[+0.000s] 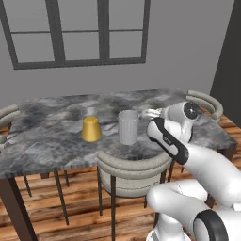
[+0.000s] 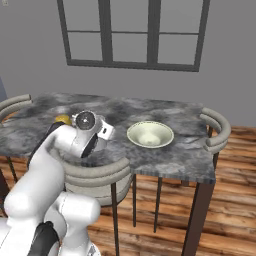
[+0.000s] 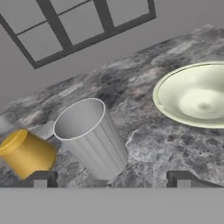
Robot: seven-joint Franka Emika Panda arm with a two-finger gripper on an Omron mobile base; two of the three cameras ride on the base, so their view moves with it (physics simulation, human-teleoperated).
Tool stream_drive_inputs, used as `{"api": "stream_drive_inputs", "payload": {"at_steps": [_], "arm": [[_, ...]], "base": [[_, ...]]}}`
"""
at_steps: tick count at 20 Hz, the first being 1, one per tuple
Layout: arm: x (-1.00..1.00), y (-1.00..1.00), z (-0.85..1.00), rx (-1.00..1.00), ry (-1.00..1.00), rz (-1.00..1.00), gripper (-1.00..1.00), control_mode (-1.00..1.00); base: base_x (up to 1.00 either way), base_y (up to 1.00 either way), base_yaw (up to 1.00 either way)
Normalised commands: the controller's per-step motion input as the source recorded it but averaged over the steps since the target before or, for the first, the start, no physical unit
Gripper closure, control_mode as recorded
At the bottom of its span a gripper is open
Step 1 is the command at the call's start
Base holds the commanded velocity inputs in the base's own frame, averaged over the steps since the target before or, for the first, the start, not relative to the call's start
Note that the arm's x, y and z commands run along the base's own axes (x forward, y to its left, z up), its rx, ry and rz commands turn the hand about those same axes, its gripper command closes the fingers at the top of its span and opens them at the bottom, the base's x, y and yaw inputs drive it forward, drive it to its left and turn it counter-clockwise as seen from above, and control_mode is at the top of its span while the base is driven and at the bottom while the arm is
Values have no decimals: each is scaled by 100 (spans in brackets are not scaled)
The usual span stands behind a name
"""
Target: There are two ice cubes in the ice bowl. Place both ice cubes in the glass cup.
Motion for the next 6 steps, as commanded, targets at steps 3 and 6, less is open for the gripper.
{"api": "stream_drive_inputs", "payload": {"at_steps": [3,6], "arm": [[0,0,0,-2,0,0,-100,-100],[0,0,0,0,0,0,-100,-100]], "base": [[0,0,0],[0,0,0]]}}
